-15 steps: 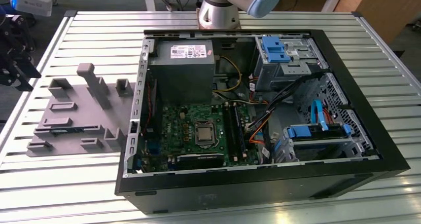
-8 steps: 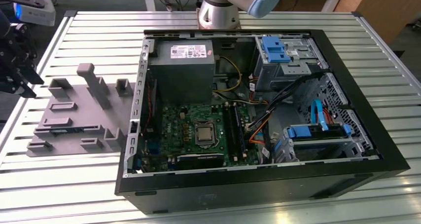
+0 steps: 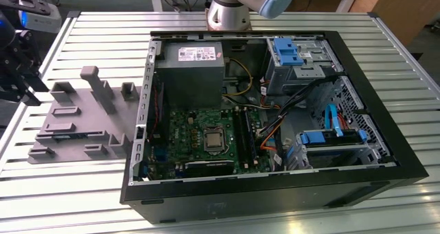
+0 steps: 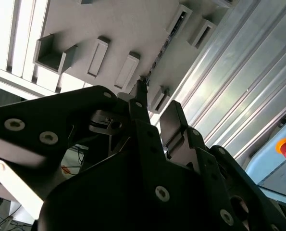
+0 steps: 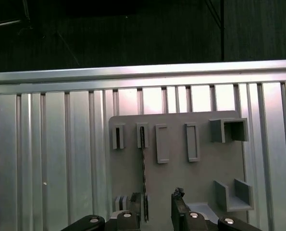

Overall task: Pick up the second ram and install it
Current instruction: 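Pick up the second ram and move it above second insertion slot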

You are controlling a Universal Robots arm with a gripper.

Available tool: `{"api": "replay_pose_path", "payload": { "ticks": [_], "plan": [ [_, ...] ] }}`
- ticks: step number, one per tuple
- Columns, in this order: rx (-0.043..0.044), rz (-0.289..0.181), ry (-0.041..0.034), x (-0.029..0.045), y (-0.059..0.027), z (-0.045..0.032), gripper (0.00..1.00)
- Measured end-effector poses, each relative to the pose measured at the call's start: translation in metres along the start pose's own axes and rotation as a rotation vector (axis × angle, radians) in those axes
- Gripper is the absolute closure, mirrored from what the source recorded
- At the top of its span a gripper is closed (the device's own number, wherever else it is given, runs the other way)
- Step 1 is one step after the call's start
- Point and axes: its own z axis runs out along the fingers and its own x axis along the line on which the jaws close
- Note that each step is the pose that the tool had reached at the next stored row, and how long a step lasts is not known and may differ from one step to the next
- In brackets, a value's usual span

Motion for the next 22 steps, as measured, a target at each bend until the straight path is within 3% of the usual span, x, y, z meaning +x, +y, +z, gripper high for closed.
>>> {"api": "replay_pose_path", "payload": {
  "ticks": [4, 15, 22],
  "plan": [
    [0.0018, 0.0, -0.0001, 0.0002, 0.0, 0.0036, 0.62],
    [0.0023, -0.001, 0.0, 0.0014, -0.0006, 0.0234, 0.62],
    [0.0116, -0.002, -0.0007, 0.0023, -0.0005, 0.0325, 0.62]
  ]
}}
